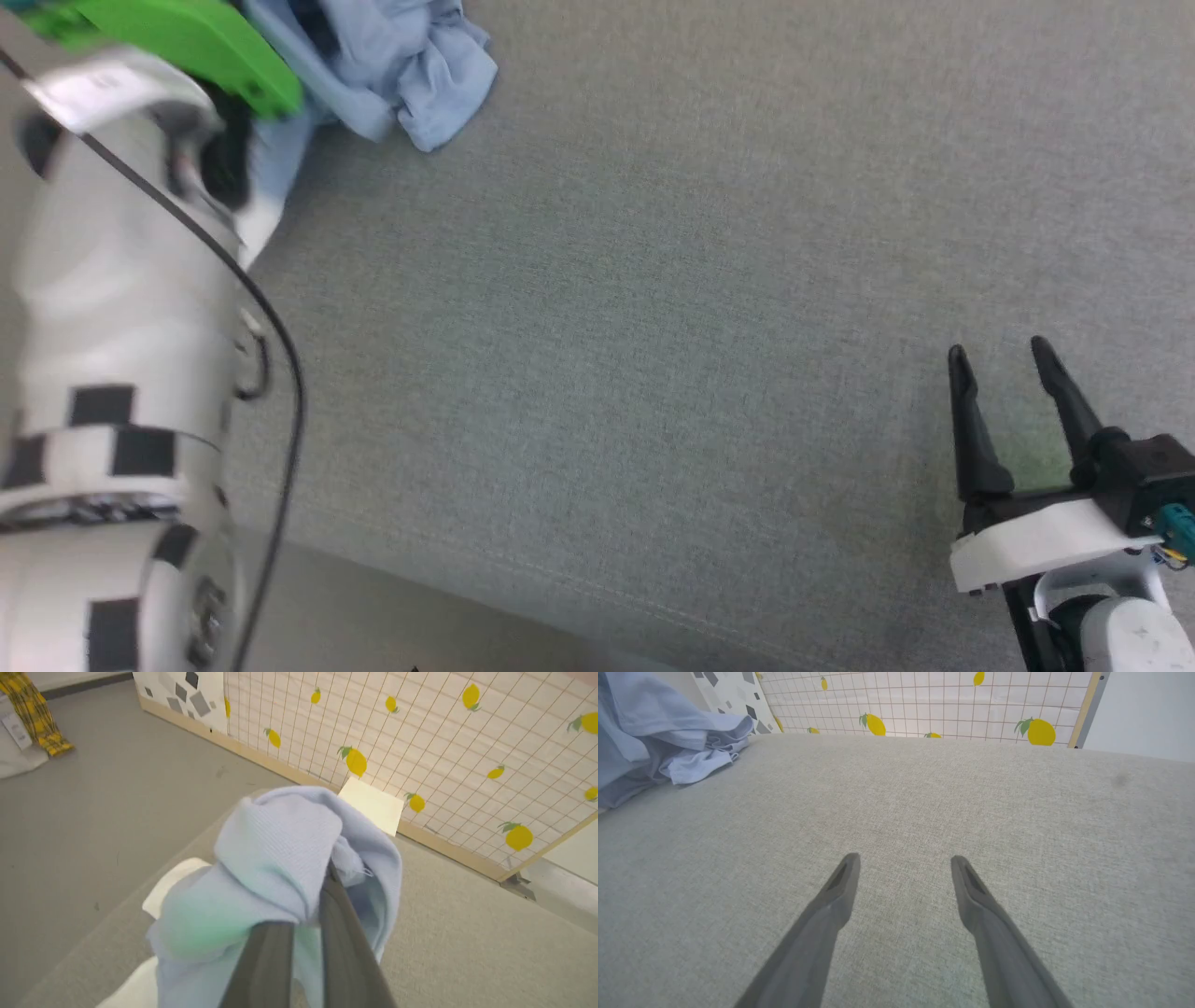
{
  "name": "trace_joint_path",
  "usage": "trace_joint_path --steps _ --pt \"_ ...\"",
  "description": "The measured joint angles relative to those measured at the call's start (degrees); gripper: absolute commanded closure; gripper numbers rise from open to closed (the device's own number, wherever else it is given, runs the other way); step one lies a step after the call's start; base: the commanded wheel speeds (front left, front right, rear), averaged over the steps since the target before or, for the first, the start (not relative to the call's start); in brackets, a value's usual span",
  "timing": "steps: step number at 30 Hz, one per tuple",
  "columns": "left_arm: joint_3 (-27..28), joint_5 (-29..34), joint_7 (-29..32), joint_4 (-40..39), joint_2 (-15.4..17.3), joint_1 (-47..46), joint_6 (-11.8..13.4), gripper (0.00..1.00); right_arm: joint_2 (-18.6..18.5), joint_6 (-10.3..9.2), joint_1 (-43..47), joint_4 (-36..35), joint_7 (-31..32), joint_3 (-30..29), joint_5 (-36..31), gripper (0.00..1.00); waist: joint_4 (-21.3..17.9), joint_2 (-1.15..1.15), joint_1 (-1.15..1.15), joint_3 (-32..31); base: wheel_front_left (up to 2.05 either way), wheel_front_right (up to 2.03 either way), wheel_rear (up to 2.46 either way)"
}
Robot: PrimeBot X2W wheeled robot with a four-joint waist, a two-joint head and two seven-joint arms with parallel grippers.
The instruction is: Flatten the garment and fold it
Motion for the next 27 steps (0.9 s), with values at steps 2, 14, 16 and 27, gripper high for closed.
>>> trace_joint_path --steps 2,14,16,27 --pt "-0.65 1.43 -0.9 -1.76 2.04 -3.24 -0.34 1.0 0.0 0.0 0.0 1.6 -0.85 0.68 1.14 0.0 0.0 0.0 0.0 -1.79 0.0 0.0 0.0" --pt "-6.56 4.68 1.15 -9.03 4.72 -16.49 -2.48 1.0 0.0 0.0 0.02 9.2 -5.6 0.81 5.15 0.0 -3.68 0.0 -0.01 -10.23 0.0 0.0 0.0" --pt "-7.48 4.23 2.07 -9.47 3.65 -17.9 -2.98 1.0 -0.01 0.0 0.01 10.29 -6.19 0.79 5.47 0.0 -4.96 0.0 -0.01 -11.34 0.0 0.0 0.0" --pt "-11.56 -2.79 5.63 -11.23 -3.36 -17.7 -3.67 1.0 0.0 0.0 -0.68 13.16 -7.76 0.27 5.97 0.0 -13.08 0.0 -0.01 -15.7 0.0 0.0 0.0"
